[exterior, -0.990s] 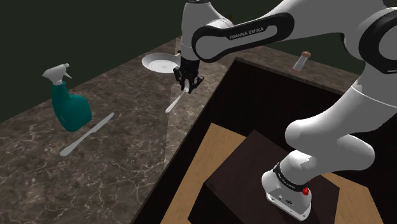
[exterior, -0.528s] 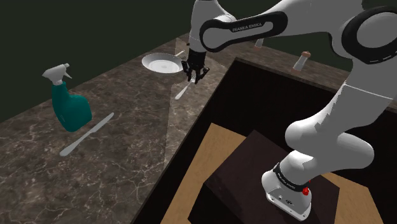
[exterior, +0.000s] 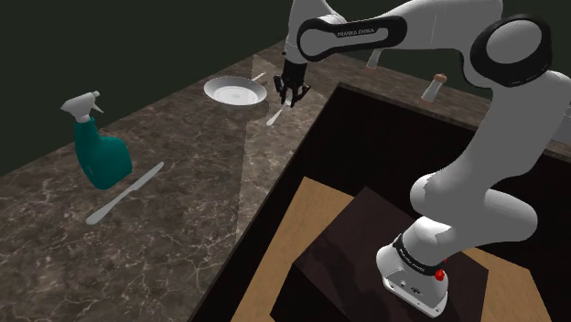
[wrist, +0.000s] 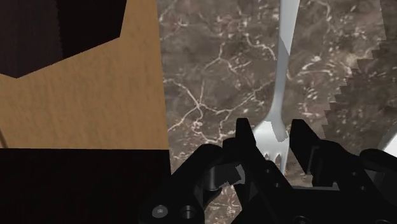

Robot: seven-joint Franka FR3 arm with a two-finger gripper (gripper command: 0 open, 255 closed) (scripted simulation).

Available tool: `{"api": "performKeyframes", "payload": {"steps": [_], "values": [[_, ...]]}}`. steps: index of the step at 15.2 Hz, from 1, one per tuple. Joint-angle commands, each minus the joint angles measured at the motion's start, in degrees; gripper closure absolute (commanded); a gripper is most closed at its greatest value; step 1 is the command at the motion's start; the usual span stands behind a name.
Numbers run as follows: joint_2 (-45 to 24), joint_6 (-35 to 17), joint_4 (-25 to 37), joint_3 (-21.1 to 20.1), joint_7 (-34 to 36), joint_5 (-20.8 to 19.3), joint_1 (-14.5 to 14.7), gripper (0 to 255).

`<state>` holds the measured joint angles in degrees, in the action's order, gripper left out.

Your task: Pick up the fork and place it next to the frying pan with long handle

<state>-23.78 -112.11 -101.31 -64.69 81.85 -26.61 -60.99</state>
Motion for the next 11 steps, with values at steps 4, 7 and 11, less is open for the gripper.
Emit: {"api": "performKeyframes", "payload": {"steps": [4, 7, 11], "values": [[-6.96, 3.48, 9.37, 5.18, -3.97, -4.38, 3.26, 255], [-11.22, 6.05, 16.27, 7.91, -6.90, -6.48, 5.40, 255], [-12.02, 3.58, 14.21, 8.53, -6.17, -7.36, 5.27, 255]]}}
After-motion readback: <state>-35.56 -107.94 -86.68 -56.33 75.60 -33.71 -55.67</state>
